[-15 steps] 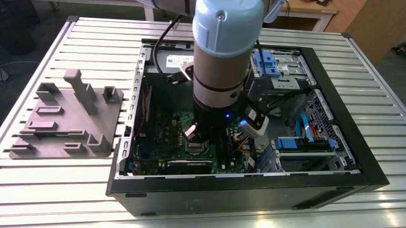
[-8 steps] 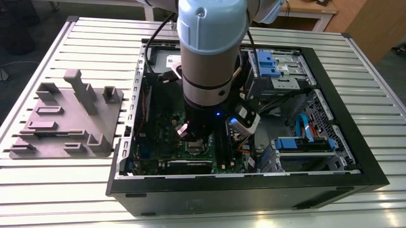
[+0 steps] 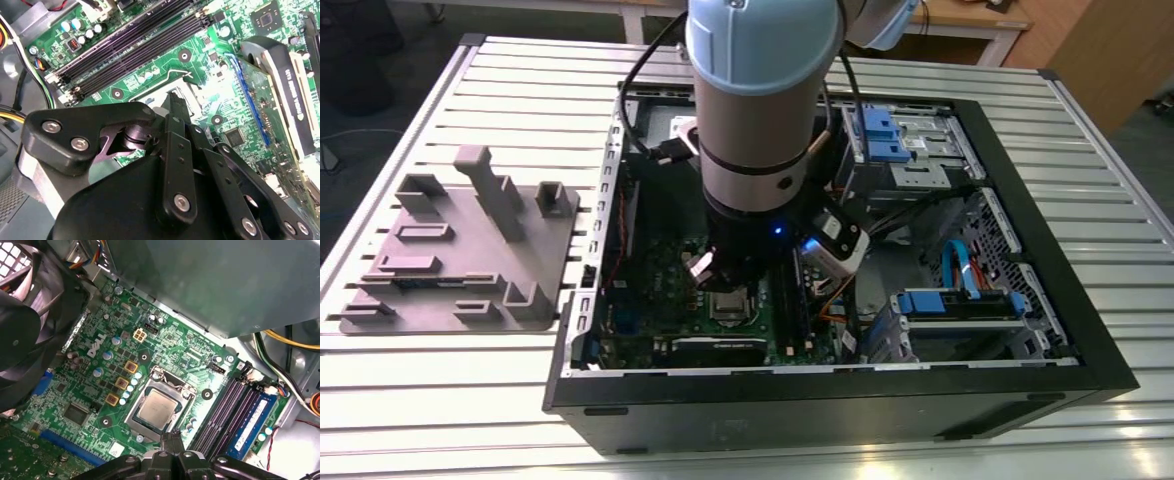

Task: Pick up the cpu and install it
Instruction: 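Install the first cpu locking lever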

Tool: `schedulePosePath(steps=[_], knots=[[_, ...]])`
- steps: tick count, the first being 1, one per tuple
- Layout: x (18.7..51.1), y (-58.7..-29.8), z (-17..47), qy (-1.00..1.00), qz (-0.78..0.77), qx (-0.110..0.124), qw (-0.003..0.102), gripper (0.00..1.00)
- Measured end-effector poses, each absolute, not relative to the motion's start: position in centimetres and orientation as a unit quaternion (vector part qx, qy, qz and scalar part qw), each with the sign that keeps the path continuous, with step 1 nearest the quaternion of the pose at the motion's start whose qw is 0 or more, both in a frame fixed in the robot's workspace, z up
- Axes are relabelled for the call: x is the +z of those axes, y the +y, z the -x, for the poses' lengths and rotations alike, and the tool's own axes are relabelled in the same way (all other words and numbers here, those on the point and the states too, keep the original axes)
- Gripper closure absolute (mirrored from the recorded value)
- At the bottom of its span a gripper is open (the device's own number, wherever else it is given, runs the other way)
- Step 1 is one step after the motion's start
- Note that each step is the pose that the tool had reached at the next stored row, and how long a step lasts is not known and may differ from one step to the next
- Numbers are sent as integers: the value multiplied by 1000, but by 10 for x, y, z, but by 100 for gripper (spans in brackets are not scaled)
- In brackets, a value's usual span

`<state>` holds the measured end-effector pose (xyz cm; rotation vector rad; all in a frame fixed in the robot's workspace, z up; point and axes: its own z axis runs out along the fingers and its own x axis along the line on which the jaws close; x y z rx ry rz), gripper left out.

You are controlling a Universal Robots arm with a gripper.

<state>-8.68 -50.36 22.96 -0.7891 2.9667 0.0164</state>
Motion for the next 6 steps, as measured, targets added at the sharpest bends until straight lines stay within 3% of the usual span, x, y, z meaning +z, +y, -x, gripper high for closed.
schedulePosePath(steps=[6], knots=[[230,-504,87,966,257,5,36,90]])
